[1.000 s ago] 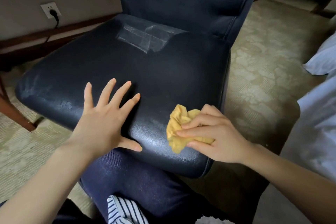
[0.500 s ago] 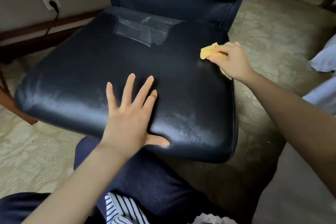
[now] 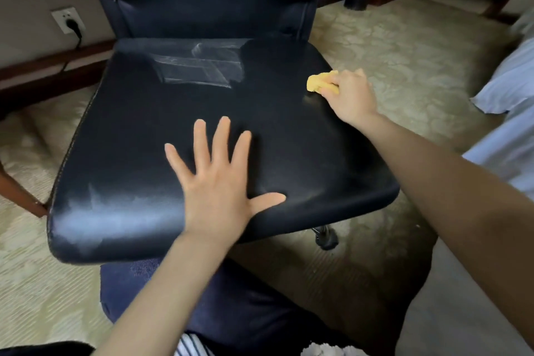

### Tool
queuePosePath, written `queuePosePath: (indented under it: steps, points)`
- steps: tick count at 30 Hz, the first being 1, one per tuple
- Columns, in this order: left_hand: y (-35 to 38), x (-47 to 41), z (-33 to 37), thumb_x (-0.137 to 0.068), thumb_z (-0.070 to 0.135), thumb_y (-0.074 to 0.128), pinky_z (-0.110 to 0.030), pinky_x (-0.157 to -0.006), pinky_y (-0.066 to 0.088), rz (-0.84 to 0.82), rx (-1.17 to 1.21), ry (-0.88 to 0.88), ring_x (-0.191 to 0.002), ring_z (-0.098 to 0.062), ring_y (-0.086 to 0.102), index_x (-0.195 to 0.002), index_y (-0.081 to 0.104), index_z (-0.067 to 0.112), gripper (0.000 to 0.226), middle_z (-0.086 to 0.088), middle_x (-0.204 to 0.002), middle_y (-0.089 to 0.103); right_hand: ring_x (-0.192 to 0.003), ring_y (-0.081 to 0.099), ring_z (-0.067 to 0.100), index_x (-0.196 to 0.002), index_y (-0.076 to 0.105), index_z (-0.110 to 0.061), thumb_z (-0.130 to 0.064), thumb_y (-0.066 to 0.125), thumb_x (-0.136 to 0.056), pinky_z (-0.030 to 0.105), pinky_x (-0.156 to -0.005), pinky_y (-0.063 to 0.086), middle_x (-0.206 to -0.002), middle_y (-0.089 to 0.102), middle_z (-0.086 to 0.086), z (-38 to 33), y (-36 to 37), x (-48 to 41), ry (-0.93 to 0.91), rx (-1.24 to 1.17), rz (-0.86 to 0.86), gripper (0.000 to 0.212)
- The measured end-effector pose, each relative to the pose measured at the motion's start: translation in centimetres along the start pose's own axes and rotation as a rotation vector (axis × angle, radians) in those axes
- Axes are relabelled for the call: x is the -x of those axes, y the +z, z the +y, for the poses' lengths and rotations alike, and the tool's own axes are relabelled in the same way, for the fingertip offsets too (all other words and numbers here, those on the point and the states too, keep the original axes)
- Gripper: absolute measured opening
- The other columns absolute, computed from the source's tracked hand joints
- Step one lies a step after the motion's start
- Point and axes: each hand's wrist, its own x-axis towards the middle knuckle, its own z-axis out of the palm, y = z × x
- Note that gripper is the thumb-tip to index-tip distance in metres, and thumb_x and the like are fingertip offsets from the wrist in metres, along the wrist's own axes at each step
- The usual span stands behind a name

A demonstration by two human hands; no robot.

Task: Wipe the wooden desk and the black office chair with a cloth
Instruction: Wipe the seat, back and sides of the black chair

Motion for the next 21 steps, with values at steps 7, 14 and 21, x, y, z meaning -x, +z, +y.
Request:
queuePosePath:
  steps: [7,14,21]
  points:
    - [-0.9,-0.6,-6.4,-0.060,0.085,0.033,-0.070,-0.105,-0.001,0.006,0.063,-0.178,-0.144,-0.035,-0.004,-0.147,0.026,0.025,0.106,-0.009,-0.158,0.004,-0.101,0.048,0.031,-0.114,0.068,-0.019,-0.034,0.054,-0.092,0.036,-0.084,0.037,-0.109,0.066,0.006,0.9,-1.2,9.0,0.238,0.047,0.246,0.029]
    - [-0.1,0.5,-12.7,-0.070,0.085,0.019,-0.064,-0.108,-0.004,-0.154,0.272,-0.654,-0.143,-0.039,-0.010,-0.147,0.007,0.046,0.088,-0.002,-0.159,-0.011,-0.084,0.035,0.020,-0.113,0.069,-0.019,-0.027,0.060,-0.090,0.040,-0.069,0.043,-0.098,0.065,0.004,-6.1,-0.8,15.3,0.248,-0.073,0.325,0.026]
    - [0.3,1.3,-13.0,-0.079,0.081,0.022,-0.057,-0.109,0.012,-0.144,0.365,-0.708,-0.141,-0.038,0.011,-0.146,0.006,0.047,0.077,-0.002,-0.159,-0.003,-0.078,0.052,0.027,-0.097,0.075,-0.019,-0.015,0.078,-0.073,0.035,-0.063,0.044,-0.081,0.065,-0.002,-15.1,0.5,17.7,-0.111,-0.271,0.309,0.025]
